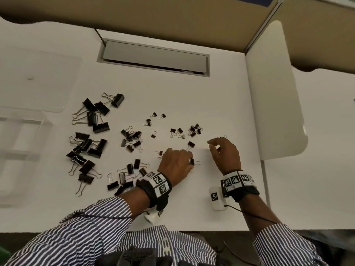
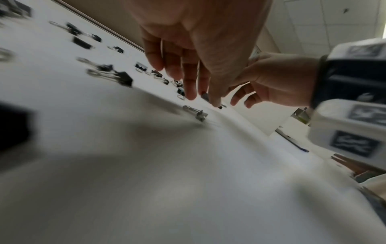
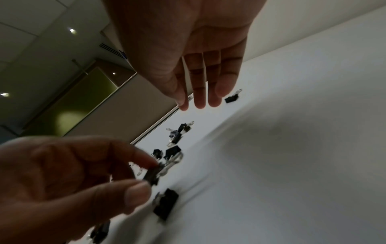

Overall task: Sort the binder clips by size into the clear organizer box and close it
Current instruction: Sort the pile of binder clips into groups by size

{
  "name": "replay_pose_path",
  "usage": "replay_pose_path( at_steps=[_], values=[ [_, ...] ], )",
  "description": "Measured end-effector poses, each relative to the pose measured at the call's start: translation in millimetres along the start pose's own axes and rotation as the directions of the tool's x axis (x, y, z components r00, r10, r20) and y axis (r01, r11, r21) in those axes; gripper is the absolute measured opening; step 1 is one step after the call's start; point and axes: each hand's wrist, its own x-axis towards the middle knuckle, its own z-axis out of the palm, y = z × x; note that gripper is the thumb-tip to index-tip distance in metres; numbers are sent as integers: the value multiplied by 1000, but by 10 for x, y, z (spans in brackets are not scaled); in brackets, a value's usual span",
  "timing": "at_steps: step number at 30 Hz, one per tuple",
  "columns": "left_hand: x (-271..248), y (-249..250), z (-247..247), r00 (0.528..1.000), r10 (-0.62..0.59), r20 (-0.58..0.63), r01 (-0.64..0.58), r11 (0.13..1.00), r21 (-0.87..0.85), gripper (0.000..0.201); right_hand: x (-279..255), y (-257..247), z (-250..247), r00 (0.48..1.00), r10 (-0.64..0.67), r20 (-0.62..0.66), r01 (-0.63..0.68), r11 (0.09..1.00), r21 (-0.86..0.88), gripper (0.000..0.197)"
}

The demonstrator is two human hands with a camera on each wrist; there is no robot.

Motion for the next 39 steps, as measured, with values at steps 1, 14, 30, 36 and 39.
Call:
replay_pose_path(
  at_steps=[1,14,30,36,39],
  values=[
    [81,40,20,1000,3,-6,-3,1000,0,31,-6,33,-23,1000,2,-4,-2,1000,0,11],
    [-15,-332,-58,973,-192,-131,170,973,-158,29,94,3,95,918,-235,318,280,954,-103,48],
    [174,-181,44,969,-178,-169,160,980,-117,27,177,286,-66,980,-115,165,121,992,-26,25],
    [268,-253,-78,952,-171,-255,172,985,-17,33,426,93,-17,955,-197,220,215,975,-62,36],
    [231,-352,-103,949,-190,-252,190,981,-27,34,517,-87,25,940,-213,268,252,961,-118,43]
  ],
)
